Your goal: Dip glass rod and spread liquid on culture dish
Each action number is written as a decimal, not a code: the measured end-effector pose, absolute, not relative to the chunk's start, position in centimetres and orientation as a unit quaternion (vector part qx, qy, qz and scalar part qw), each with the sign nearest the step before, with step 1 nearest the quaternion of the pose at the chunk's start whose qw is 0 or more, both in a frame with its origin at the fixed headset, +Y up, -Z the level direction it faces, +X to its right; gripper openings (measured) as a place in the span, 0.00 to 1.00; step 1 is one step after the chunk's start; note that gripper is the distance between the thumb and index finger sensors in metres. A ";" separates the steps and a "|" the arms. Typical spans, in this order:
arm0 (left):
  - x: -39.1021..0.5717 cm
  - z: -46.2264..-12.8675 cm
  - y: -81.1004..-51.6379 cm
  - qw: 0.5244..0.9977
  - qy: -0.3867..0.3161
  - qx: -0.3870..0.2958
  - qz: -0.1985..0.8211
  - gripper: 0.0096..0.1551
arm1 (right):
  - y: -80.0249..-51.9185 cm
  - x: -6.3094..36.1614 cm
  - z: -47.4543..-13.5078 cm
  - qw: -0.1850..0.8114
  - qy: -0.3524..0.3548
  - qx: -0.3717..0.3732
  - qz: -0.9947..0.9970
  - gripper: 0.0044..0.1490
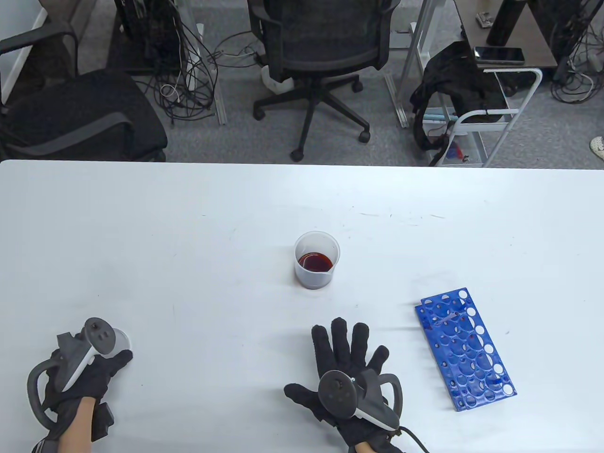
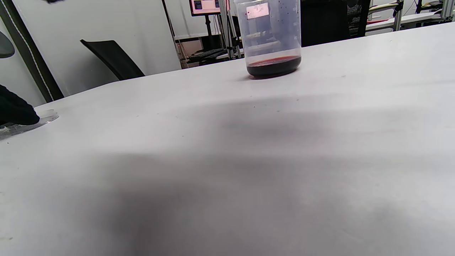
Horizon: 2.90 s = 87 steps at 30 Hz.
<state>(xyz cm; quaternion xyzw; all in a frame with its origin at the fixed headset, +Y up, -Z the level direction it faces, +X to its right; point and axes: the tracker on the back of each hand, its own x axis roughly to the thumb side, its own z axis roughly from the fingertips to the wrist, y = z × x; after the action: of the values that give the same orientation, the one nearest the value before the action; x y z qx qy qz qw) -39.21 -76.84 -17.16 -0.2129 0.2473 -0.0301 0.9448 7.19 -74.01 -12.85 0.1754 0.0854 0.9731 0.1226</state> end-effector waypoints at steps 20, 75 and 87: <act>-21.7 -19.3 -77.1 0.983 -0.016 -0.162 -0.084 0.67 | -73.9 7.8 -12.9 0.129 0.086 0.166 0.974 0.71; -22.3 -14.2 -72.1 0.995 -0.079 -0.067 -0.010 0.74 | -70.2 12.0 -11.8 0.208 -0.052 0.105 0.971 0.69; -22.6 -13.7 -71.5 0.995 -0.083 -0.057 0.001 0.74 | -64.4 20.8 -12.1 0.191 -0.266 -0.086 0.941 0.57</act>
<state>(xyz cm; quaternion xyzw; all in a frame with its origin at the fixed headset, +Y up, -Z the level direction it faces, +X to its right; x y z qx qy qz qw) -22.62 -71.49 -13.70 -0.0570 -0.0829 0.0015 0.9949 20.81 -64.43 -12.06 -0.0863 -0.2659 0.9410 0.1908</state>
